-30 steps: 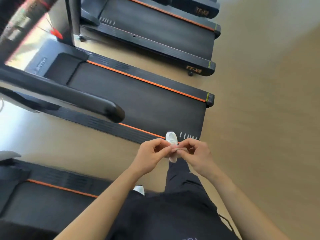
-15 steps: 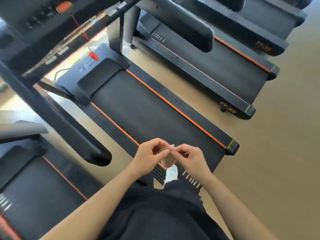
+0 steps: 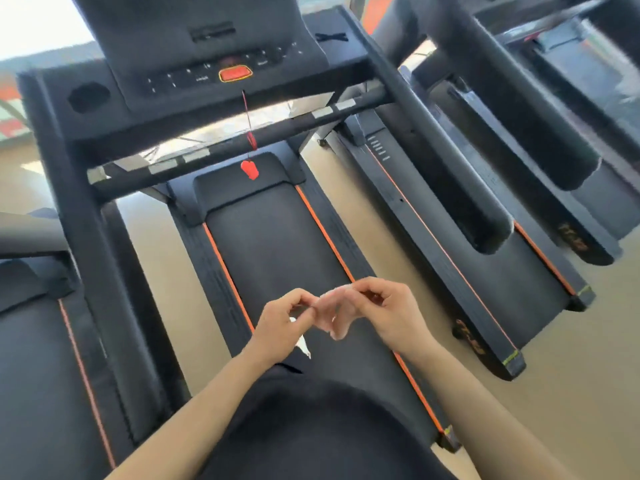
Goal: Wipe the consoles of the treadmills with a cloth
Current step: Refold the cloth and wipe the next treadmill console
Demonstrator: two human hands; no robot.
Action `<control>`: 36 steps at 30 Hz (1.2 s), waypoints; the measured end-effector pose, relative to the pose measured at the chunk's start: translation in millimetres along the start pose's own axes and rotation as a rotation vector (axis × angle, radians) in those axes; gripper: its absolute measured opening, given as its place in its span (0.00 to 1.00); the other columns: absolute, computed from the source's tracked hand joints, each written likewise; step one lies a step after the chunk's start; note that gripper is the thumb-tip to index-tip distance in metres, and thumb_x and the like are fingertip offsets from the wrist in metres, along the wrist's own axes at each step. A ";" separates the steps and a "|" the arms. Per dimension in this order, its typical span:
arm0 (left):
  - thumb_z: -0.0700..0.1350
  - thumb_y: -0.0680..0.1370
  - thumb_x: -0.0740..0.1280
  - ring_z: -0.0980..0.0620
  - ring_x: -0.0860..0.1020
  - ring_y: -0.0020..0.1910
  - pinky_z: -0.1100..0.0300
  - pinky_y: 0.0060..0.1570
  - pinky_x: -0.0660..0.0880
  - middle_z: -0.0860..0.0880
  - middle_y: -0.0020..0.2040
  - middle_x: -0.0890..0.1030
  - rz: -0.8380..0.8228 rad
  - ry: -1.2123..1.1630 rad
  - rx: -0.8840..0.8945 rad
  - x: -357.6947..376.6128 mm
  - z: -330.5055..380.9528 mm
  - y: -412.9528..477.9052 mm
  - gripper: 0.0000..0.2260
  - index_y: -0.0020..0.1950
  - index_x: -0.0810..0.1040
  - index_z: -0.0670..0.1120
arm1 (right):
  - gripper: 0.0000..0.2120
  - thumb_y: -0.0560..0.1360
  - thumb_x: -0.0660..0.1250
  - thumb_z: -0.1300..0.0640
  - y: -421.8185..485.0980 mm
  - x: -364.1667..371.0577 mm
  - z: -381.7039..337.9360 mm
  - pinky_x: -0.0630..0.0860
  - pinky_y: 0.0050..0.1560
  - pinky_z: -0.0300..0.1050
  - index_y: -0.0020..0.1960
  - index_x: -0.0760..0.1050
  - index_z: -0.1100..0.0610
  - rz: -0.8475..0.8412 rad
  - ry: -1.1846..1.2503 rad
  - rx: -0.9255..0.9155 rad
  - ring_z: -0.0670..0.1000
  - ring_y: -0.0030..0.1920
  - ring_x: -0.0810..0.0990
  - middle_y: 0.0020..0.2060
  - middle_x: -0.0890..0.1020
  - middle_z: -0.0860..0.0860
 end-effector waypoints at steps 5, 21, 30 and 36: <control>0.36 0.81 0.66 0.59 0.78 0.39 0.67 0.42 0.74 0.55 0.41 0.82 0.114 -0.143 -0.024 -50.2 14.9 70.4 0.10 0.47 0.79 0.51 | 0.05 0.79 0.71 0.61 95.7 -16.4 -51.0 0.75 0.42 0.31 0.45 0.85 0.57 -0.023 -0.091 -0.063 0.39 0.37 0.80 0.39 0.86 0.50; 0.42 0.79 0.72 0.61 0.80 0.44 0.68 0.46 0.72 0.58 0.43 0.85 0.533 -0.141 -0.270 -183.9 9.1 187.9 0.04 0.47 0.83 0.52 | 0.09 0.78 0.72 0.62 369.0 36.6 -169.2 0.78 0.47 0.38 0.45 0.84 0.49 -0.453 -0.149 -0.338 0.49 0.43 0.83 0.41 0.86 0.45; 0.40 0.79 0.70 0.59 0.81 0.38 0.58 0.42 0.80 0.58 0.39 0.85 0.939 -0.230 -0.396 -265.1 5.0 193.6 0.12 0.46 0.84 0.59 | 0.10 0.77 0.72 0.59 447.3 93.5 -234.3 0.80 0.48 0.59 0.45 0.80 0.44 -0.547 -0.147 -0.507 0.51 0.44 0.83 0.42 0.84 0.43; 0.38 0.80 0.70 0.57 0.82 0.40 0.61 0.41 0.81 0.50 0.42 0.85 1.132 -0.322 -0.318 -359.7 12.5 202.1 0.04 0.51 0.84 0.45 | 0.07 0.78 0.71 0.61 480.4 142.6 -289.9 0.82 0.51 0.52 0.47 0.81 0.48 -0.486 -0.134 -0.551 0.47 0.45 0.84 0.42 0.85 0.42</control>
Point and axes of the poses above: each hand's wrist, its own y-axis towards the middle knuckle, its own x-axis out of the palm, z = x × y, the point moved 9 cm from there along y, towards the middle knuckle
